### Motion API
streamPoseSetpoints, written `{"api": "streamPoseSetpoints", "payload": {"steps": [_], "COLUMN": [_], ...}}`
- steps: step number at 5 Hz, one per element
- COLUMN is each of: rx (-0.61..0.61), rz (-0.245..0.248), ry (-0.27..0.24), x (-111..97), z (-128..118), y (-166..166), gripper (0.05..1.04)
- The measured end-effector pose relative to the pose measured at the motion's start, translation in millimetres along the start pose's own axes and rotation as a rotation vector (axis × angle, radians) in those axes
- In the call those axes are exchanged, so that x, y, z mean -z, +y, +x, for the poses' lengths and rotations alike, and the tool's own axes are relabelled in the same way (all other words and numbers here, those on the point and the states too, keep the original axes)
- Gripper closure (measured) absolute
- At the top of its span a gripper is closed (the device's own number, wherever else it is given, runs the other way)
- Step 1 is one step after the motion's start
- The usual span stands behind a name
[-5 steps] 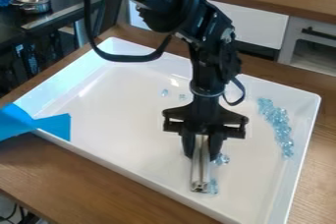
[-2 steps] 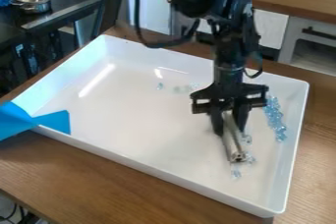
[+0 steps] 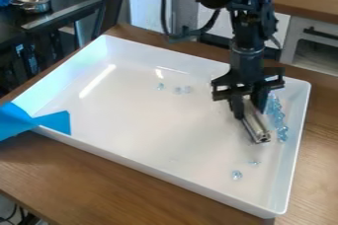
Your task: Sweep into pile
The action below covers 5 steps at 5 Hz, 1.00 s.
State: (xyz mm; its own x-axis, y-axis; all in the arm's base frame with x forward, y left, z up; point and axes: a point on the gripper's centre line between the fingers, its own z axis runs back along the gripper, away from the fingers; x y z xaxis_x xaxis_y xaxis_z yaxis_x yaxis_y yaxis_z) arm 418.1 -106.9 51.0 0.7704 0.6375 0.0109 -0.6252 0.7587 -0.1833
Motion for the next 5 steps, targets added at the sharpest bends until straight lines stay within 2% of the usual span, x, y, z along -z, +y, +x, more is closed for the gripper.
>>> {"api": "streamPoseSetpoints", "payload": {"steps": [1,2,3,4,5], "rx": [-0.046,-0.051,-0.069,-0.116,-0.151], "rz": [-0.023,-0.057,-0.055,-0.071,-0.028], "ry": [-0.014,-0.022,0.030,0.021,0.038], "x": [-5,-21,-30,-67,-75], "z": [12,16,15,13,-8], "y": [-17,-30,-5,31,62], "gripper": [0.704,0.704,0.704,0.704,0.704]}}
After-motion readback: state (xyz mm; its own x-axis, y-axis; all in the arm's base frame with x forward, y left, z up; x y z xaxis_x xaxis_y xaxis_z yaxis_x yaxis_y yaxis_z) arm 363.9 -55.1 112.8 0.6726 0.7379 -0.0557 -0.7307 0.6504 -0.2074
